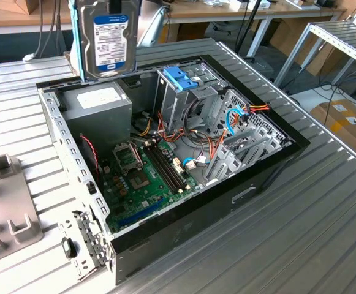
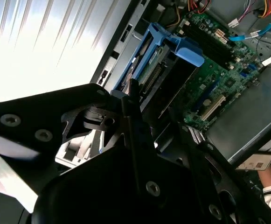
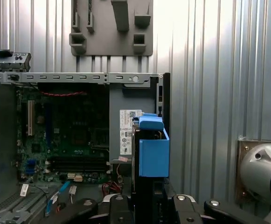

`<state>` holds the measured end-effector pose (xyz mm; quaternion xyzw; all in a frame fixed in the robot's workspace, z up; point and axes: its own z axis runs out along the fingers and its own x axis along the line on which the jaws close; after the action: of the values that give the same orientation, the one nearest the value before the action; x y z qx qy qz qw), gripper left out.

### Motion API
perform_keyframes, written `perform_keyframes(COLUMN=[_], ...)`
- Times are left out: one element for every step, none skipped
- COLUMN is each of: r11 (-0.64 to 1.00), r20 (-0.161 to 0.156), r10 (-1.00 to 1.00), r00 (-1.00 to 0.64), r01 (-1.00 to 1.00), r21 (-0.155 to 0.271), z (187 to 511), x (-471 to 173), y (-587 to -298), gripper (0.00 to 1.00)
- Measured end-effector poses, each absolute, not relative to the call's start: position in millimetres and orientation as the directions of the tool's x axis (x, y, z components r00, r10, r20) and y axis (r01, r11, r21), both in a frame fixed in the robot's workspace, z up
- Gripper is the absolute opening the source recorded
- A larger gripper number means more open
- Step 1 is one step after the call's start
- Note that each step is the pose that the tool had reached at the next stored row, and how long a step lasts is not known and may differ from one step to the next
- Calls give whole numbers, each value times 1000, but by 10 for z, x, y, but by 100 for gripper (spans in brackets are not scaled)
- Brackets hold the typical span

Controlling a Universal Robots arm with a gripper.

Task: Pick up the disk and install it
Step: 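Pick up the disk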

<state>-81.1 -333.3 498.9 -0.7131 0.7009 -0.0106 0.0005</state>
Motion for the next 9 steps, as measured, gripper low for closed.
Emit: perform_keyframes(r11=[-17,-17,-17,-17,-17,-17,-17,-17,-17], r20=[14,14,14,14,15,14,14,14,14], r10=[-1000,-1000,-1000,-1000,-1000,-1000,-1000,-1000,-1000], r00=[17,17,17,17,17,17,17,17,17], r01=[-1000,-1000,-1000,-1000,-1000,-1000,-1000,-1000,-1000], r21=[-16,-16,-15,-15,-15,-15,-15,-15,-15], z=[4988,4989,4989,4989,4989,4988,4988,4988,4989], x=[-768,-731,-690,-646,-597,-551,-494,-449,-380], y=[-3332,-3331,-3330,-3329,-3328,-3327,-3326,-3325,-3322], gripper=[35,35,35,35,35,35,35,35,35])
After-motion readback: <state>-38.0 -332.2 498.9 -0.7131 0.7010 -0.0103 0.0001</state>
